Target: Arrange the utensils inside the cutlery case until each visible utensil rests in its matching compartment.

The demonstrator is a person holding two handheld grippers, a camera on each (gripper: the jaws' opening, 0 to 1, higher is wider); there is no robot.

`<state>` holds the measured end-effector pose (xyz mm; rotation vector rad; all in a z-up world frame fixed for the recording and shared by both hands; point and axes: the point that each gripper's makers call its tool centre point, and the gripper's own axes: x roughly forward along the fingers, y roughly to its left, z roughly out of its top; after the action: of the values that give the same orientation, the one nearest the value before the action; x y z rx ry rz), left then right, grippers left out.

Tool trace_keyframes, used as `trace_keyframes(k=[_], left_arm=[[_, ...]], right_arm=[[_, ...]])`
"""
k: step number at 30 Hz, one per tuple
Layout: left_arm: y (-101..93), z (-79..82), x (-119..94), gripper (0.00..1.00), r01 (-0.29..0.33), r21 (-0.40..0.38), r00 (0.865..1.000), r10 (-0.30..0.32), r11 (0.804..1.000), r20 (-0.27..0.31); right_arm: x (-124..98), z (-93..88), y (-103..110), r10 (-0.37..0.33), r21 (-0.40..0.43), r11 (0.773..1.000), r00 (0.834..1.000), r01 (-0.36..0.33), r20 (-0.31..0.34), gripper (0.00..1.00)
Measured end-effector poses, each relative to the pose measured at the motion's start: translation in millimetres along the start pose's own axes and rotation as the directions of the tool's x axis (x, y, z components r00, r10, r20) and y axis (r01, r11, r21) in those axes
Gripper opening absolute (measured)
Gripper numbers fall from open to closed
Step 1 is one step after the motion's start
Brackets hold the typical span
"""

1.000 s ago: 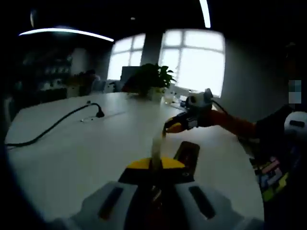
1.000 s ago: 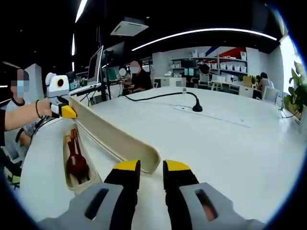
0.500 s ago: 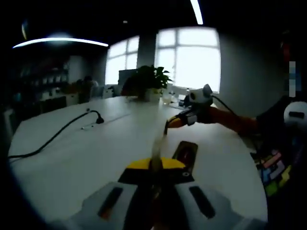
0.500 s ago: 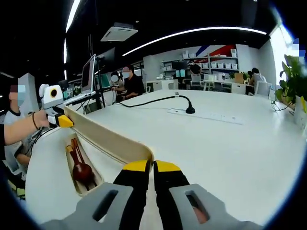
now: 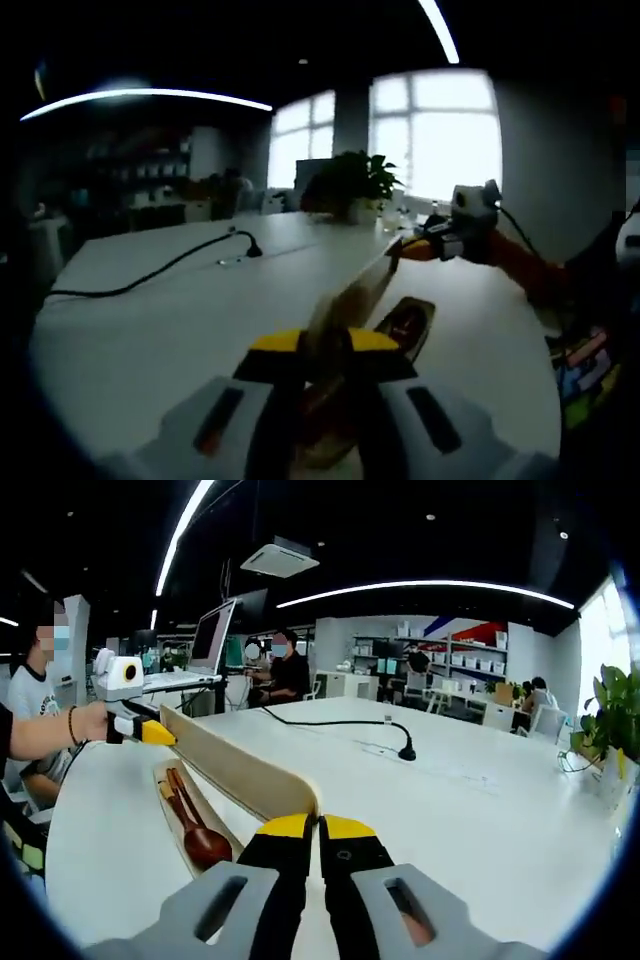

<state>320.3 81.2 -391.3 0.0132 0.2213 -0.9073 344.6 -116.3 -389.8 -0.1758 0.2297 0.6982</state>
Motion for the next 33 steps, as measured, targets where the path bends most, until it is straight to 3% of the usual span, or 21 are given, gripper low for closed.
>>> trace_keyframes(k=[3,7,10,17,21,23,27,30,33], left_arm=[[10.8,-4.0,-9.2,0.18,-0.090,-0.001,0.996,0.090,0.996,0.005],[13.6,-3.4,-18.4,0.20,-0.137,0.010,0.990,0.136,0.991,0.029],[16.8,-6.4,-22.8,0.22,-0.213,0.008,0.976,0.213,0.977,0.038],[22.8,-14.9,-30.6,0.26,-0.327,-0.021,0.943,0.327,0.945,0.064],[16.7,-15.6,-32.2,0.25,-0.328,-0.035,0.942,0.330,0.944,0.067],[15.6,-11.6,-34.0,0.25,-0.366,-0.034,0.925,0.367,0.930,0.097],[13.3,-18.3,-30.4,0.25,-0.395,-0.042,0.914,0.397,0.918,0.084],[13.5,-20.3,-31.6,0.24,-0.430,-0.085,0.894,0.437,0.899,0.097],[11.5,-22.2,-28.4,0.23,-0.443,-0.048,0.890,0.446,0.895,0.096]], right_arm=[[-1.8,-1.1,11.3,0.015,-0.013,1.000,1.000,-0.015,0.000,0.01],[-6.4,1.8,25.0,0.019,-0.034,0.999,1.000,-0.018,0.022,0.01],[-9.9,4.9,32.4,0.004,-0.059,0.998,0.999,-0.002,0.035,0.01],[-17.2,1.8,46.7,-0.021,-0.085,0.996,0.998,0.026,0.057,0.01],[-20.9,-1.1,44.4,-0.071,-0.056,0.996,0.995,0.075,0.077,0.01],[-23.5,-2.2,44.0,-0.081,-0.035,0.996,0.993,0.084,0.089,0.01],[-25.8,-8.4,43.8,-0.102,-0.040,0.994,0.992,0.106,0.079,0.02],[-26.1,-11.8,40.3,-0.136,0.023,0.991,0.987,0.135,0.089,0.02],[-29.2,-14.2,40.1,-0.163,0.043,0.986,0.981,0.160,0.102,0.02]])
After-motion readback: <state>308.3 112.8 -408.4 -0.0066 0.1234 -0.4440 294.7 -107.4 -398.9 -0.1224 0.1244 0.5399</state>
